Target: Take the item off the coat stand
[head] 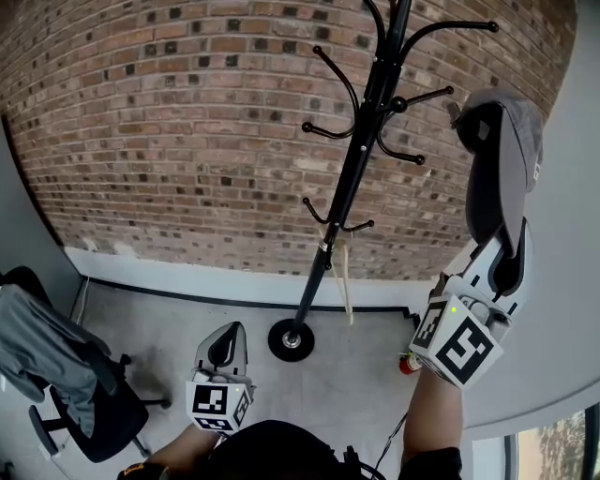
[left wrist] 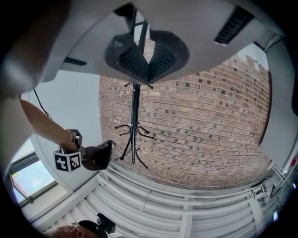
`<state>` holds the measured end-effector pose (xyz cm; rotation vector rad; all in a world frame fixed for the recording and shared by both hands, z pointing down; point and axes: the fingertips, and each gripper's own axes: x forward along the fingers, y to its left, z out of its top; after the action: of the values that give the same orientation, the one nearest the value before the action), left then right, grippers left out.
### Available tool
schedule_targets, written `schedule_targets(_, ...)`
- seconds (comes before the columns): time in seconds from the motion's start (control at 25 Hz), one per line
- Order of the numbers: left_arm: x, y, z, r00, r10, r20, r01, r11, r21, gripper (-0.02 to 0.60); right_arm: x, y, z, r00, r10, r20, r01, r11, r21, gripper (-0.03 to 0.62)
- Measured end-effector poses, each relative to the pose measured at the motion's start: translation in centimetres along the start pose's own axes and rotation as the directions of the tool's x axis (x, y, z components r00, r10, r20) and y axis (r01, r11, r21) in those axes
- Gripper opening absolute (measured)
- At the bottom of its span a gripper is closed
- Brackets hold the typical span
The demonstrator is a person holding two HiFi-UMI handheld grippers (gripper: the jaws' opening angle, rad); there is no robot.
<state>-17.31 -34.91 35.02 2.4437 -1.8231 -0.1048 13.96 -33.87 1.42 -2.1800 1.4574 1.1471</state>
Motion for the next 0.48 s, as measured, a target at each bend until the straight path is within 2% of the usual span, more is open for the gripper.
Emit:
schedule_targets(0.12,-0.7,0.0,-0.6,1.000,-0.012,-0.013,0.012,1.000,-0.007,0.018,-2.8,-0.3,-2.0,0.994,0.052,-0.098,-0.048,0.998,0.049,0.032)
schedule_targets(0.24,-1.6,0.0,-1.2,0.999,-0.031,-0.032,0.031,1.000,-0.005,0.018,-6.5,1.5,-4.0,0.970,0.178,-0.164,-0.159,0.980,0.123,0.032)
schedule_targets(0.36,-2.3,0.1,-2.2,0.998,-0.045,-0.041,0.045,0.999,0.001,0.018,-10.5,3.9,-6.8,0.925,0.292,-0.245,-0.241,0.946,0.216,0.032)
schedule_targets(0.48,-3.8,0.3,-3.9,0.995,-0.067,-0.073,0.067,0.998,-0.008,0.018,-15.6,6.0,-9.1,0.854,0.383,-0.352,-0.297,0.915,0.274,0.032)
